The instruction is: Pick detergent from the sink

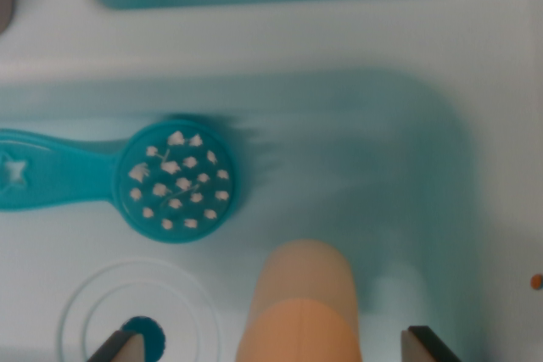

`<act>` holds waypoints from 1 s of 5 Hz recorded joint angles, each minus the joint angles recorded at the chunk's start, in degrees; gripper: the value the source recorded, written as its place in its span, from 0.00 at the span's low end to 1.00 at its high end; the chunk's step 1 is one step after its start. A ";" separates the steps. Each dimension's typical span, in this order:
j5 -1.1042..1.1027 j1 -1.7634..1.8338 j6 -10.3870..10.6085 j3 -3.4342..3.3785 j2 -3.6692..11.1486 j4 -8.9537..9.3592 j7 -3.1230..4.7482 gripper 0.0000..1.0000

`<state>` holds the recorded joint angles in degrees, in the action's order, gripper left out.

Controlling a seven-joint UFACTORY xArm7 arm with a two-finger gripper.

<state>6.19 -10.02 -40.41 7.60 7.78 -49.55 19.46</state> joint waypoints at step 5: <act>0.00 0.00 0.01 0.00 0.00 0.01 0.00 1.00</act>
<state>6.19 -10.03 -40.40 7.60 7.79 -49.55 19.46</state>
